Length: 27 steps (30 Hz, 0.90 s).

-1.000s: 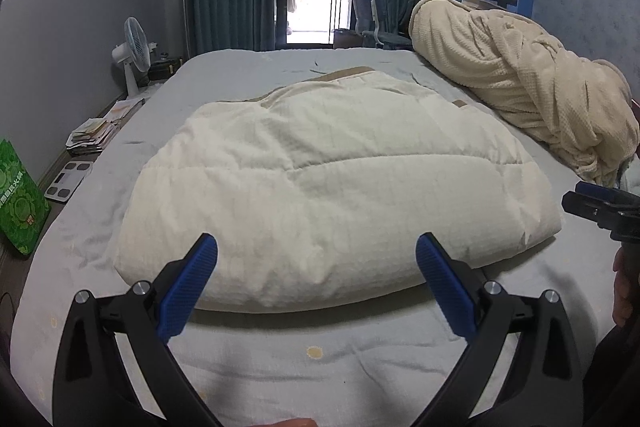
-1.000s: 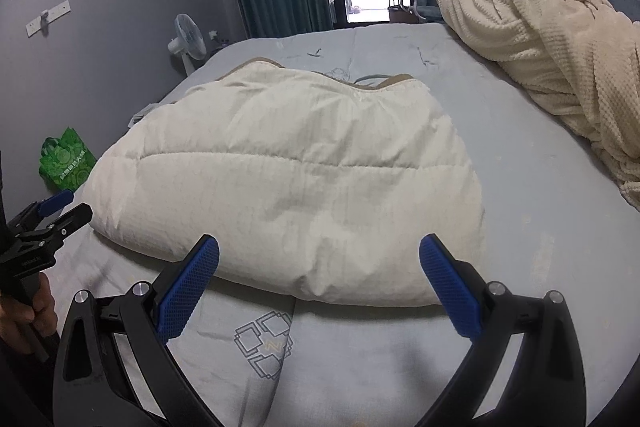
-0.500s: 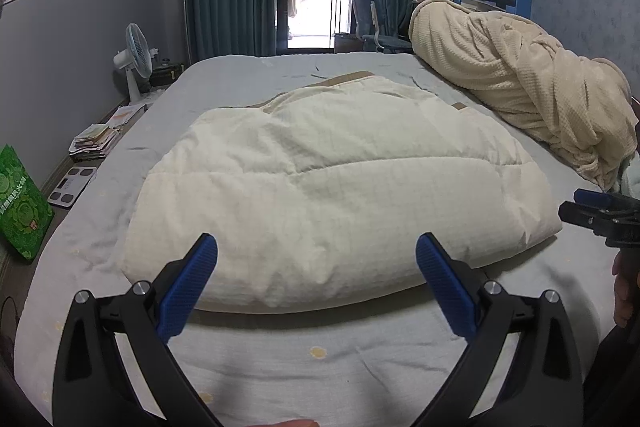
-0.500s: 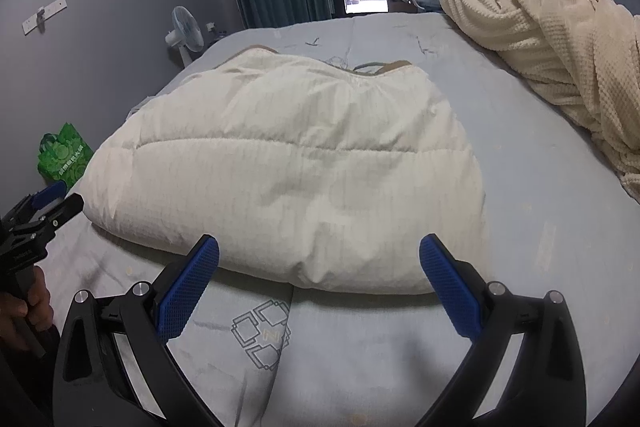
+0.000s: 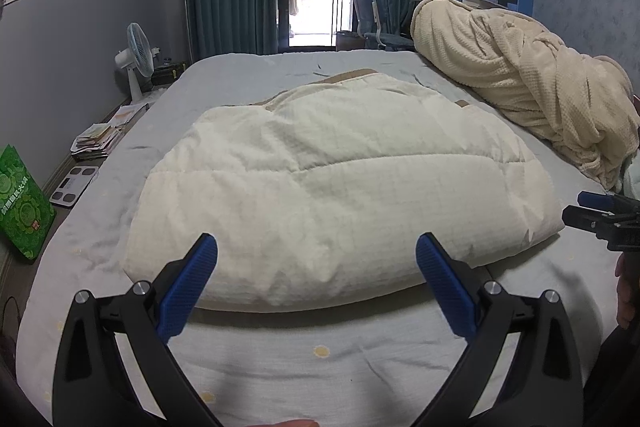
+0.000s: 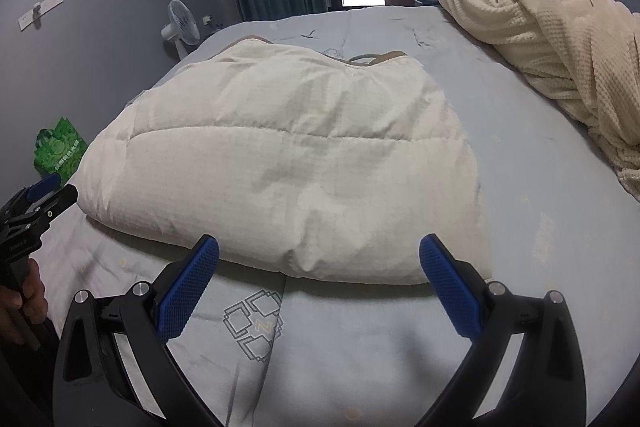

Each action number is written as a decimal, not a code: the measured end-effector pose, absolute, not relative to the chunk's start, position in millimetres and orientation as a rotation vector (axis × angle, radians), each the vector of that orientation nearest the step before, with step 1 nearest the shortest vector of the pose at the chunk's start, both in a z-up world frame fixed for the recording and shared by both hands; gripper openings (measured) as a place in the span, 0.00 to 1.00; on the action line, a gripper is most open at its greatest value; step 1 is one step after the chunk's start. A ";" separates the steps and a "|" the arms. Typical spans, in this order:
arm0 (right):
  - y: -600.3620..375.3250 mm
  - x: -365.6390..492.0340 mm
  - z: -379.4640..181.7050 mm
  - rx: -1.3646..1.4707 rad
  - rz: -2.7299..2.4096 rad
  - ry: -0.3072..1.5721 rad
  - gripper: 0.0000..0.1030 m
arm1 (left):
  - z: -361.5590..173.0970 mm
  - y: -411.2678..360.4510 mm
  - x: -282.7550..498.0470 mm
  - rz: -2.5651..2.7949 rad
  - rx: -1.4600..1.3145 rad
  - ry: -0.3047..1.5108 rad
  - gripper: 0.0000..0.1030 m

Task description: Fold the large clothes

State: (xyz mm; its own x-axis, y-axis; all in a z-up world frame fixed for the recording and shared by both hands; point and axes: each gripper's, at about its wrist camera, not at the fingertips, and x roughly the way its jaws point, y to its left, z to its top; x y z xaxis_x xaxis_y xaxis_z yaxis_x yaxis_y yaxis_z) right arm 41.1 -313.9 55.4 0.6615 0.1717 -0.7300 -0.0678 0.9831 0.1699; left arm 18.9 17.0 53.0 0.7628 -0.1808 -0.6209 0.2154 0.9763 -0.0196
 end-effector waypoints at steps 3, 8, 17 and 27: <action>-312.6 41.9 55.4 0.123 0.139 0.837 0.94 | 52.9 17.4 19.2 -0.216 0.054 0.668 0.92; -311.9 42.9 55.1 0.121 0.140 0.838 0.94 | 52.8 19.3 20.0 -0.215 0.050 0.670 0.92; -311.7 42.0 55.1 0.124 0.136 0.835 0.94 | 52.7 19.3 19.5 -0.215 0.053 0.670 0.92; -313.6 41.6 55.1 0.129 0.133 0.832 0.94 | 51.8 18.7 18.7 -0.214 0.061 0.676 0.92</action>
State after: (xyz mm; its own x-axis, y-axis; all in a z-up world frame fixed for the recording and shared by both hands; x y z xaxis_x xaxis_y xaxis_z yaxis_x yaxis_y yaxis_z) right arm 41.6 -313.6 55.1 0.6659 0.1678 -0.7269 -0.0670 0.9839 0.1658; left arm 18.7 18.7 51.8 0.7590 -0.1762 -0.6268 0.2159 0.9763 -0.0130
